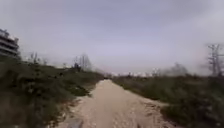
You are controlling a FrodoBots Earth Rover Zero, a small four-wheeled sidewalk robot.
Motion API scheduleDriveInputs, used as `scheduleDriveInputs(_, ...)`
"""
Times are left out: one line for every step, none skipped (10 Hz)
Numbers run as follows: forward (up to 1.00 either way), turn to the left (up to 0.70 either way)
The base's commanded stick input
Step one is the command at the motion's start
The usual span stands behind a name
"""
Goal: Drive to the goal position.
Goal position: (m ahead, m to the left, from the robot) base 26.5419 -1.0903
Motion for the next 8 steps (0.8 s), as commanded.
scheduleDriveInputs(0.70,0.00)
scheduleDriveInputs(0.70,0.00)
scheduleDriveInputs(0.70,0.00)
scheduleDriveInputs(0.70,0.00)
scheduleDriveInputs(0.70,0.00)
scheduleDriveInputs(0.70,0.00)
scheduleDriveInputs(0.70,0.00)
scheduleDriveInputs(0.70,0.00)
